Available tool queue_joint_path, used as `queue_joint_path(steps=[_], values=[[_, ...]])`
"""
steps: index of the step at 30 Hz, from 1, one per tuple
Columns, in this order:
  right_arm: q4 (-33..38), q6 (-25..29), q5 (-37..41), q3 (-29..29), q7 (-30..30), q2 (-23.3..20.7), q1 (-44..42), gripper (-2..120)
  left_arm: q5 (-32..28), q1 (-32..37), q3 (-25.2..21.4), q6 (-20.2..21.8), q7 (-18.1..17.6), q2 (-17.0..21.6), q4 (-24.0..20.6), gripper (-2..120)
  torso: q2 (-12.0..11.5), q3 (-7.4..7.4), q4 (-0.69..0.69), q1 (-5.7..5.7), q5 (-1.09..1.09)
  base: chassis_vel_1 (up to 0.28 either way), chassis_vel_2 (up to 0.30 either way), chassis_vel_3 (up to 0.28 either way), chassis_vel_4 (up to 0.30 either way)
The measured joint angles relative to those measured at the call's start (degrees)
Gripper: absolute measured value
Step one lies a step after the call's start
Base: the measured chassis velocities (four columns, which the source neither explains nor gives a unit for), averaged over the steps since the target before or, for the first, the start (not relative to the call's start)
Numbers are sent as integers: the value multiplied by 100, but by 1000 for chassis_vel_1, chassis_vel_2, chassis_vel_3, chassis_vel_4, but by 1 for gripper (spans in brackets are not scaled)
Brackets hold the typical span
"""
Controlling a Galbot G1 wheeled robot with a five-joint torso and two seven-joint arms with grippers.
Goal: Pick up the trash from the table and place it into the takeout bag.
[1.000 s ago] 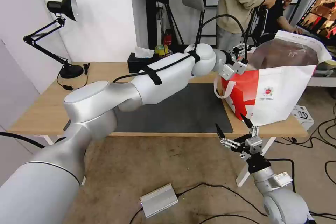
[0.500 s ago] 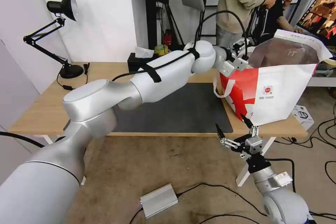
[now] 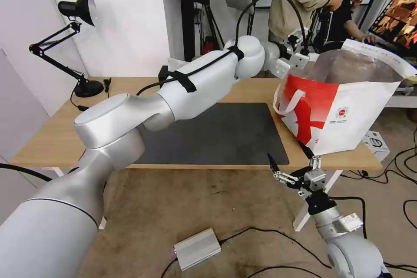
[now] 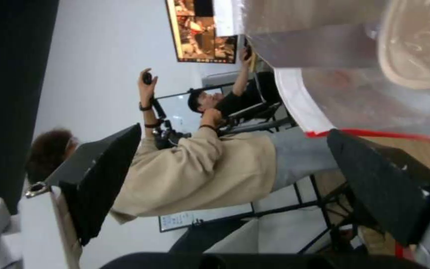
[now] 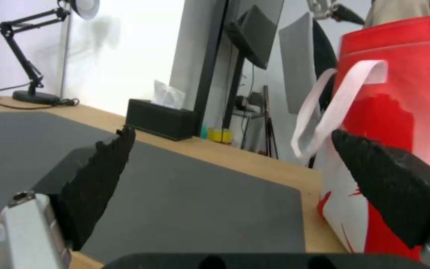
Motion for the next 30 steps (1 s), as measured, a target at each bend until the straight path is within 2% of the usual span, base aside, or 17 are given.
queue_joint_path(steps=[4, 6, 8, 10, 12, 13, 17, 18, 22, 24, 27, 30], values=[[0, 0, 0, 0, 0, 0, 0, 100, -382, -5, -114, 37, -48, 5, 9, 100, 0, 0, 0, 0, 0, 0, 0, 0, 0], [0, 0, 0, 0, 0, 0, 0, 100, -812, -6, -148, 151, -89, 9, -23, 100, 0, 0, 0, 0, 0, 0, 0, 0, 0], [0, 0, 0, 0, 0, 0, -1, 100, -1488, 18, -221, 346, -176, 11, -91, 100, 0, 0, 0, 0, 0, 0, 0, 0, 0], [0, 0, 0, 0, 0, 0, 0, 100, -1680, 35, -248, 403, -218, 12, -111, 100, 0, 0, 0, 0, 0, 0, 0, 0, 0], [0, 0, 0, 0, 0, 0, 0, 100, -2485, 139, -387, 605, -362, 27, -194, 100, 0, 0, 0, 0, 0, 0, 0, 0, 0], [0, 0, 0, 0, 0, 0, 0, 100, -2485, 139, -387, 605, -362, 27, -194, 100, 0, 0, 0, 0, 0, 0, 0, 0, 0], [0, 0, 0, 0, 1, 0, 0, 100, -3587, 310, -442, 892, -808, 158, -467, 100, 0, 0, -1, 0, 0, 0, 0, 0, 0], [0, 0, 0, 0, 1, 0, 0, 100, -3587, 310, -442, 892, -808, 158, -467, 100, 0, 0, -1, 0, 0, 0, 0, 0, 0], [0, 0, 0, 0, 0, 0, -1, 100, -4427, 540, -575, 1070, -1204, 364, -739, 100, 0, 0, 0, 0, 0, 0, 0, 0, 0], [0, 0, 0, 0, 0, 0, 0, 100, -4493, 556, -586, 1093, -1232, 385, -763, 100, 0, 0, 0, 0, -1, 0, 0, 0, 0], [0, 0, 0, 0, 0, 0, 0, 100, -5104, 689, -656, 1258, -1483, 578, -1009, 100, 0, 0, 0, 0, -1, 0, 0, 0, 0], [0, 0, 0, 0, 0, 0, 0, 100, -5323, 730, -680, 1296, -1574, 651, -1098, 100, 0, 0, 0, 0, -1, 0, 0, 0, 0]])
